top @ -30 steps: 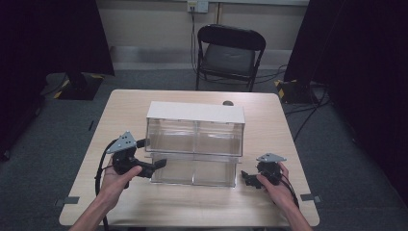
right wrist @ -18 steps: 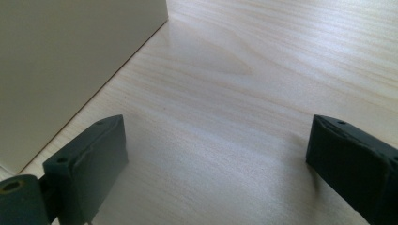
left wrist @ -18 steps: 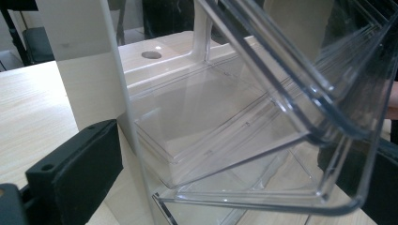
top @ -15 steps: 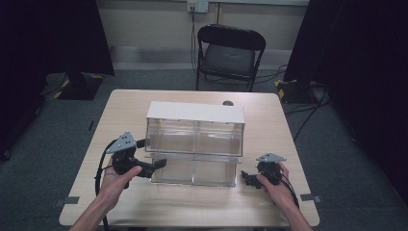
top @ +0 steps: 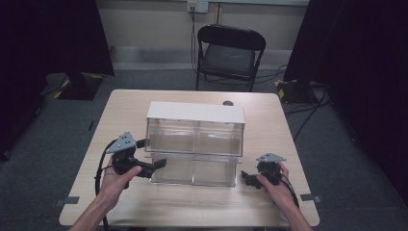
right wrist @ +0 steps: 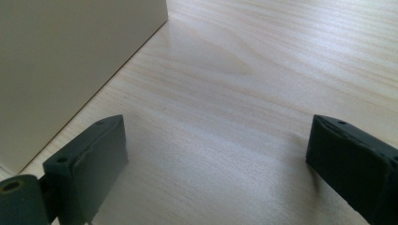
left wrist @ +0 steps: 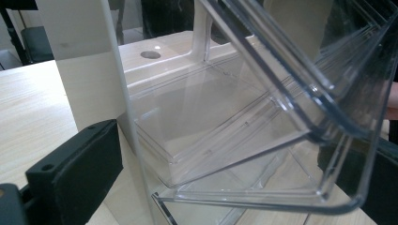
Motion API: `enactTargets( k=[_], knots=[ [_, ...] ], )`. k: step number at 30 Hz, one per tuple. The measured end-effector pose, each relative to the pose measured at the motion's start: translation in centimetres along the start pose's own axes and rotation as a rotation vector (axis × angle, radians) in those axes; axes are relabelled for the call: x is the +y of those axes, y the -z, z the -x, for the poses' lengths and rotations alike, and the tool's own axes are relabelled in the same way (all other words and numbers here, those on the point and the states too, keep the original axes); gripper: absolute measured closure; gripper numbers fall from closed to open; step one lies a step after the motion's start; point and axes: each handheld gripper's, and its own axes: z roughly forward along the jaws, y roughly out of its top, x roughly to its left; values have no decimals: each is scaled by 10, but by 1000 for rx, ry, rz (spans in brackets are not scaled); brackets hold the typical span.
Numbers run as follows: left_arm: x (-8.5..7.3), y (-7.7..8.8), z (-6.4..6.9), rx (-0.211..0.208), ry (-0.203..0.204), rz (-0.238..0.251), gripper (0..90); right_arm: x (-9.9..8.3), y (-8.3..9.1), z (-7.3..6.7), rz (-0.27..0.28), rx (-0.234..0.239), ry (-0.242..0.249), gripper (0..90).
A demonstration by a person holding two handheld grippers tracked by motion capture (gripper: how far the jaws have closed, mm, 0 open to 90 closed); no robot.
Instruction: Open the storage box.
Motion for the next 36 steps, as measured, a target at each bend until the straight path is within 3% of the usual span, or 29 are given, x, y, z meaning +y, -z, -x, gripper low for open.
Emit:
enactTargets(
  k=[36],
  knots=[
    [1, 2, 1, -5, -4, 10, 0, 0, 0, 0, -1, 0, -2, 51]
  ],
)
